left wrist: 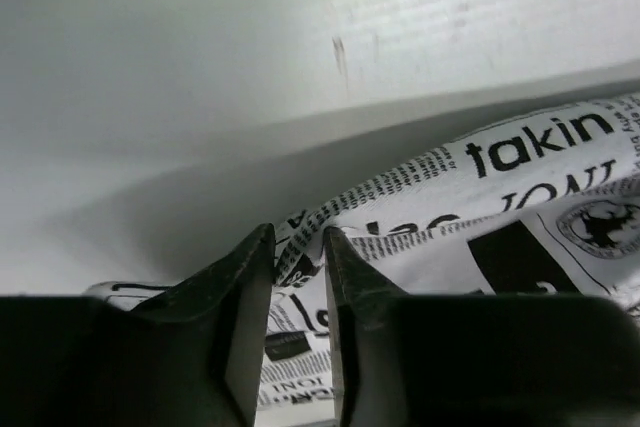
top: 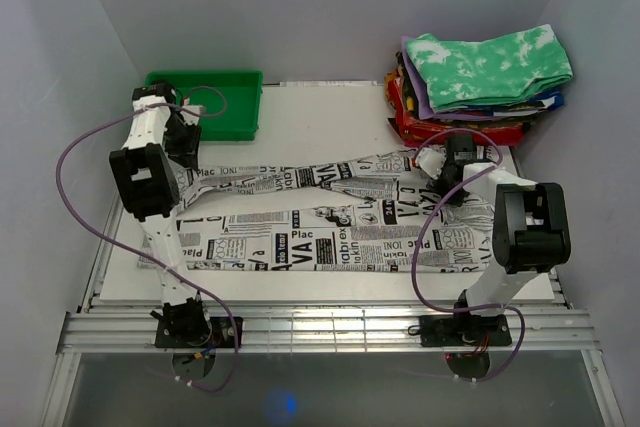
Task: Fold and stack the trousers
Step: Flatten the trousers out
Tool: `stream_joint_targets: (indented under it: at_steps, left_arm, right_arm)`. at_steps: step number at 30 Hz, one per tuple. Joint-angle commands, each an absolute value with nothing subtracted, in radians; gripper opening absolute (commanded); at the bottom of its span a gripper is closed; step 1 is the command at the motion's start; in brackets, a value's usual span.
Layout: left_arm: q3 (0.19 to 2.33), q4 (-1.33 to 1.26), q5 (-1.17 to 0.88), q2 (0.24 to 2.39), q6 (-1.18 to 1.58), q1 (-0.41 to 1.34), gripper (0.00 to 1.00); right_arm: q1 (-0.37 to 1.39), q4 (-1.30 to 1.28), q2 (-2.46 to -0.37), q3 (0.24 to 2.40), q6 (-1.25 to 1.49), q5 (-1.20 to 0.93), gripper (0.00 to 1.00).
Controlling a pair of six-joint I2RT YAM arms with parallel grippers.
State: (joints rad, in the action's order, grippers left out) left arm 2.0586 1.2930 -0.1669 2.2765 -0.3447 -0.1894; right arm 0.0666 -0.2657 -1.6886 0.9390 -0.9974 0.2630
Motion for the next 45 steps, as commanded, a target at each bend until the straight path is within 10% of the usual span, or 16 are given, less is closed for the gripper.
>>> stream_joint_targets:
  at_steps: [1, 6, 18, 32, 45]
  left_arm:
    - [2.203, 1.308, -0.117, 2.275, -0.360, -0.196, 0.48]
    - [2.042, 1.276, -0.210, 2.083, -0.526, -0.259, 0.63]
    - [1.439, 1.104, -0.269, 1.749, -0.850, -0.330, 0.60]
    - [1.309, 0.859, -0.198, 1.861, -0.861, -0.319, 0.53]
    - [1.356, 0.782, -0.116, 1.908, -0.834, -0.287, 0.21]
  right_arm:
    - [0.040, -0.284, -1.694, 0.908, -1.028, 0.288, 0.63]
    - [0.040, -0.316, -1.648, 0.894, -1.019, 0.262, 0.63]
    - [0.041, -0.397, -1.618, 0.937, -1.003, 0.218, 0.63]
    - [0.041, -0.425, -1.618, 0.976, -0.996, 0.222, 0.62]
    - [0.041, -0.413, -1.597, 0.937, -0.986, 0.233, 0.59]
